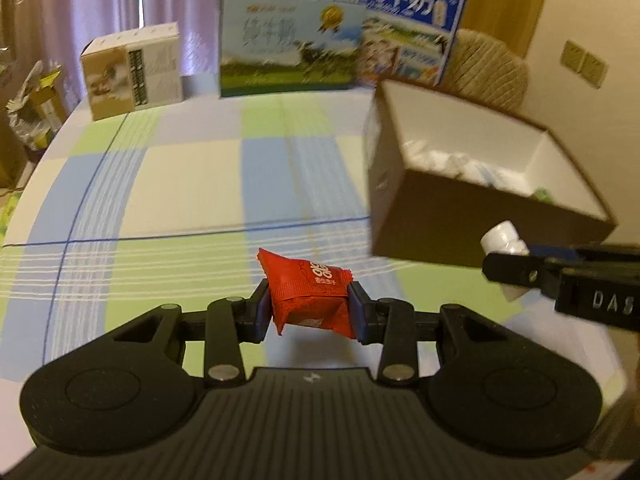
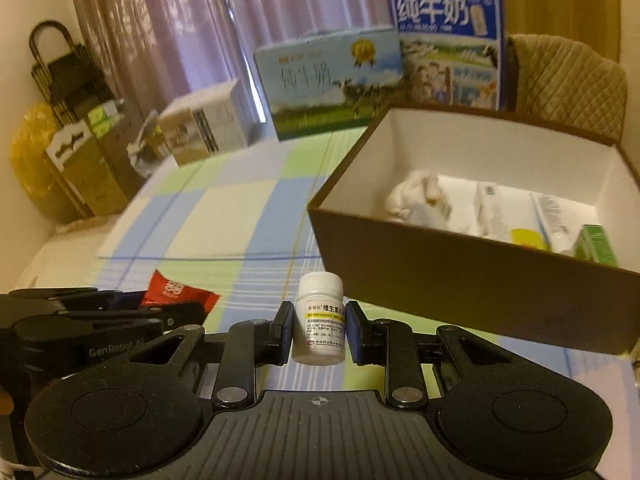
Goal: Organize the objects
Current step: 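Carry the red packet and pill bottle with both tools over the brown box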
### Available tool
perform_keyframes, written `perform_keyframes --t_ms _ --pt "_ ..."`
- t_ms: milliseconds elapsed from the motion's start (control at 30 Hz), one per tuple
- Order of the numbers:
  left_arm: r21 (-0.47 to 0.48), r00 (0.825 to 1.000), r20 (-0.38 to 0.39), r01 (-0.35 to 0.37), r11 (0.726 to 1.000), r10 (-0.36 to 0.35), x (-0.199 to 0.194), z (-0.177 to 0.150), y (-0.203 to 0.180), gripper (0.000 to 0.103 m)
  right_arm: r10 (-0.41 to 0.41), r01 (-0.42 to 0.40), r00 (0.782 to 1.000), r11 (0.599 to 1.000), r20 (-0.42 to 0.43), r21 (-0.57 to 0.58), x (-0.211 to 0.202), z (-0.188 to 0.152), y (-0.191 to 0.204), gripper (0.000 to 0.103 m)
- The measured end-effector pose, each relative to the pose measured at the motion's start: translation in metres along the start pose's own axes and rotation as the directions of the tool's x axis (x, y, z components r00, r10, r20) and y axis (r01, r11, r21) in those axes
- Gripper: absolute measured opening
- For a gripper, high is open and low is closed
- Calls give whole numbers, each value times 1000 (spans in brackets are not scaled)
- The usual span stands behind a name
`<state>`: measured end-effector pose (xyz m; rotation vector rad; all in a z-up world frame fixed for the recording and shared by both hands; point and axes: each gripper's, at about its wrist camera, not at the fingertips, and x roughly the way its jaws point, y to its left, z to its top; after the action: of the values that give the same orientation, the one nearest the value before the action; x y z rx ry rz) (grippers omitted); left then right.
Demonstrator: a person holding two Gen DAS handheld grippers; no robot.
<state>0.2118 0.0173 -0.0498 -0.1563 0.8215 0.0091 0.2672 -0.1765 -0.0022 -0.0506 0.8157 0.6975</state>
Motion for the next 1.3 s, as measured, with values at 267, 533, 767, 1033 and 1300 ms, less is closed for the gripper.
perform_keyframes --t_ms 267,533,767,1033,1300 --pt "78 997 24 78 994 -80 -22 24 -50 34 -18 17 998 999 53 27 -56 9 -34 24" --pt "169 991 36 122 978 -130 -15 56 -101 34 -93 92 990 996 111 12 -93 30 -81 24" --pt "231 988 36 139 963 -151 10 90 -141 34 -135 130 984 990 116 56 -94 50 -128 24" --pt "268 990 5 132 954 -139 56 115 -171 35 -112 96 991 976 73 198 -69 72 -175 24" --pt "300 993 -30 120 946 -117 104 132 -189 35 -105 93 994 964 34 250 -30 90 -198 24"
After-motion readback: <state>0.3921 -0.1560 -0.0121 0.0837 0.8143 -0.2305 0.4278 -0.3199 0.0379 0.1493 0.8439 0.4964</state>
